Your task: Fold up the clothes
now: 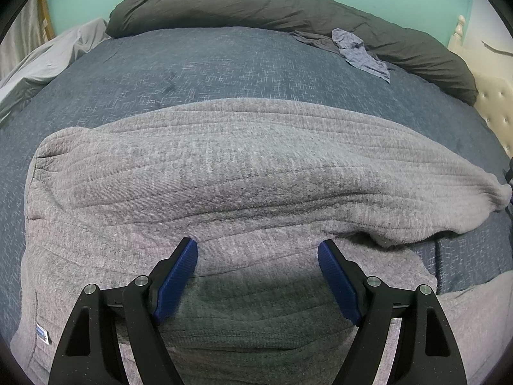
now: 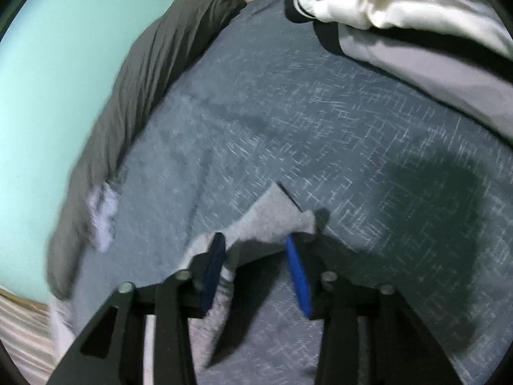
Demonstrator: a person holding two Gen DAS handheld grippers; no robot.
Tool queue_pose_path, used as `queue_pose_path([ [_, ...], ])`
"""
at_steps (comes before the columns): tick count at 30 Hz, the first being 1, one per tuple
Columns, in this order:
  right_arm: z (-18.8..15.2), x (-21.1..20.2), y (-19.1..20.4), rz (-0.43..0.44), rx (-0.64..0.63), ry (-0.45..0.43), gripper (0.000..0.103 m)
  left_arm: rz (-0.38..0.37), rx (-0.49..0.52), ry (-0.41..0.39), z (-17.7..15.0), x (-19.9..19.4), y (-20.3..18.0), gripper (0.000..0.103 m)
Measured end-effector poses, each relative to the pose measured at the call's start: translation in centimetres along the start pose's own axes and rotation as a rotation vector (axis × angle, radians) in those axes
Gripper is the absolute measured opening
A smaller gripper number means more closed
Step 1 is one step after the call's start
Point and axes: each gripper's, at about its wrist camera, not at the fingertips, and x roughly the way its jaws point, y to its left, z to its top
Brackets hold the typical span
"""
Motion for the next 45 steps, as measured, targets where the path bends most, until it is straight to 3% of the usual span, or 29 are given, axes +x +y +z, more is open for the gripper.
queue_pose_path([
  [1, -0.2, 0.2, 0.3, -0.024, -0.027, 0.010, 0.011, 0.000, 0.000, 0.000, 0.0, 0.0, 0.0, 0.082],
  [2, -0.4, 0.2, 0.5, -0.043, -0.052, 0.016, 0.007, 0.000, 0.001, 0.000, 0.0, 0.0, 0.0, 0.082],
  [6, -0.7, -1.1, 0.5, -0.042, -0.106, -0.020, 0.004, -0.005, 0.001, 0.001, -0.1, -0.1, 0.0, 0.083],
  [10, -0.2, -5.1, 1.6, 0.030, -0.194, -0.157, 0.004, -0.015, -0.007, 0.002, 0.0, -0.2, 0.2, 0.083],
  [12, -0.2, -5.6, 1.7, 0.010, -0.219, -0.144, 0.003, -0.014, -0.008, 0.002, 0.0, -0.2, 0.1, 0.083],
  [17, -1.5, -2.5, -1.1, -0.083, -0.179, 0.037, 0.004, -0.015, -0.004, 0.002, -0.1, -0.2, 0.0, 0.083],
  [20, -2.3, -1.3, -1.9, -0.095, -0.198, 0.078, 0.008, -0.013, -0.003, 0.002, -0.1, -0.2, -0.1, 0.083],
  [21, -2.3, -1.5, -2.1, -0.089, -0.200, 0.069, 0.010, -0.012, -0.001, 0.003, -0.1, -0.2, -0.1, 0.083],
  [23, -1.9, -2.1, -2.6, -0.084, -0.187, 0.035, 0.029, -0.010, 0.001, 0.003, 0.0, -0.1, -0.2, 0.083],
  [27, -0.3, -4.4, -3.1, -0.121, -0.186, -0.064, 0.036, -0.006, 0.006, 0.003, 0.0, -0.1, -0.3, 0.083],
  [29, 0.5, -4.3, -2.6, -0.132, -0.209, -0.065, 0.045, -0.003, 0.009, 0.003, -0.1, -0.1, -0.3, 0.083],
  [37, 1.4, -0.4, -0.9, -0.185, -0.308, 0.041, 0.047, 0.007, 0.019, 0.004, -0.2, 0.1, -0.5, 0.084],
  [40, 1.1, 0.6, -0.3, -0.203, -0.346, 0.039, 0.047, 0.013, 0.024, 0.007, -0.2, 0.2, -0.7, 0.084],
  [42, 0.3, 1.0, 0.4, -0.249, -0.406, 0.034, 0.044, 0.017, 0.028, 0.008, -0.2, 0.3, -0.8, 0.084],
  [43, -0.2, 1.2, 0.8, -0.283, -0.438, 0.033, 0.033, 0.018, 0.028, 0.008, -0.2, 0.3, -0.8, 0.085],
  [45, -1.2, 1.2, 1.7, -0.319, -0.504, 0.020, 0.021, 0.019, 0.029, 0.007, -0.3, 0.3, -0.9, 0.085],
])
